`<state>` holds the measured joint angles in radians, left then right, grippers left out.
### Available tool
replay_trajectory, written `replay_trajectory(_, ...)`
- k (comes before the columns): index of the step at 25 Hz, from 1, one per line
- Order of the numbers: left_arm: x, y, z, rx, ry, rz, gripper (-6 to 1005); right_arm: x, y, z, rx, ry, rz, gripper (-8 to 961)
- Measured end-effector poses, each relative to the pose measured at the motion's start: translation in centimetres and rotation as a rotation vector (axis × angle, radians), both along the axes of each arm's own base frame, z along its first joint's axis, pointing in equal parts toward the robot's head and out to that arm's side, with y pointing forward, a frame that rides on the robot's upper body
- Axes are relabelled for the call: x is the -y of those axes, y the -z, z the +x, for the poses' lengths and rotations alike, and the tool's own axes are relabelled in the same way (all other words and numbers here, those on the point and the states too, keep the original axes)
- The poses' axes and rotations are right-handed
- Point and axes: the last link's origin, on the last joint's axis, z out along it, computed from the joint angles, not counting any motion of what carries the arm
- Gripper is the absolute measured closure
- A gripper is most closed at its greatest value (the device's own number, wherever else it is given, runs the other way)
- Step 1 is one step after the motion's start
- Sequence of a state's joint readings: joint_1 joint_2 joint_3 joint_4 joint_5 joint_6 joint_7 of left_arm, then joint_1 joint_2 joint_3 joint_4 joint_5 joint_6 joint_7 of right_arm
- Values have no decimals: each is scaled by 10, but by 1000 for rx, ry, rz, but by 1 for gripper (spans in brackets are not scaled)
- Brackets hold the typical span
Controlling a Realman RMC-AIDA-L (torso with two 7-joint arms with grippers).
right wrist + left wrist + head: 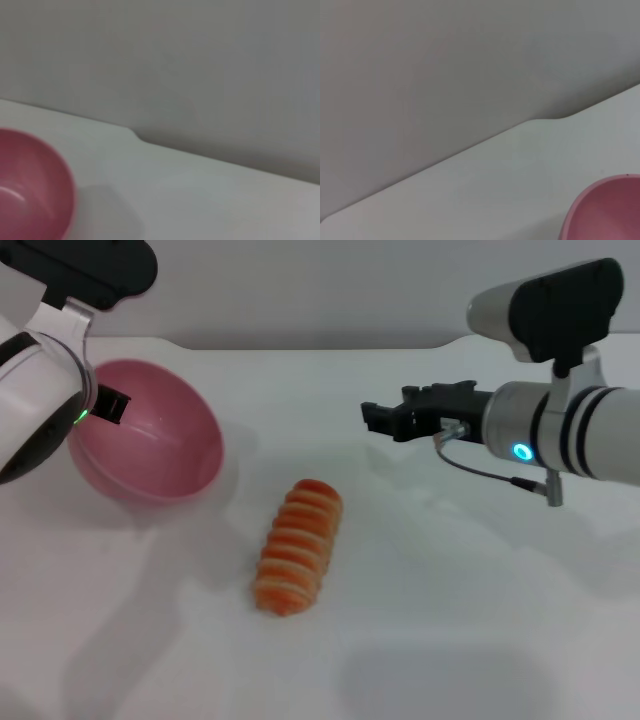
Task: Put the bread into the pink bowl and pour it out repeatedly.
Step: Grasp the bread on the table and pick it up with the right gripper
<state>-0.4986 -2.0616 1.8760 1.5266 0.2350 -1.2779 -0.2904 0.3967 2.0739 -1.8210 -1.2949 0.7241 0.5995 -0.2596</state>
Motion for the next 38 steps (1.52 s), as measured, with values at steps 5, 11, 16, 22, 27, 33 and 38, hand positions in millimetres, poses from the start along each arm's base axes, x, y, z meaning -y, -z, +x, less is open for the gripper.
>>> replay_trajectory(5, -2, -2, 1, -7, 9, 8, 951, 5, 22, -3, -21, 19, -77, 436)
replay_trajectory(11, -4, -6, 1, -22, 15, 13, 952, 14, 47, -7, -33, 20, -152, 442)
replay_trajectory(16, -7, -7, 2, -27, 24, 11, 952, 14, 57, -8, -41, 31, -174, 448)
replay_trajectory(22, -11, -6, 5, -41, 37, 1, 951, 10, 67, -7, -36, 58, -211, 454)
replay_trajectory(27, -15, -7, 5, -42, 44, 1, 951, 8, 72, -6, -30, 67, -220, 460)
replay_trajectory(33, -15, -7, 5, -44, 47, 0, 952, 6, 77, -1, -33, 88, -229, 466)
replay_trajectory(38, -17, -7, 7, -43, 56, -1, 952, 4, 82, 5, -46, 108, -257, 472)
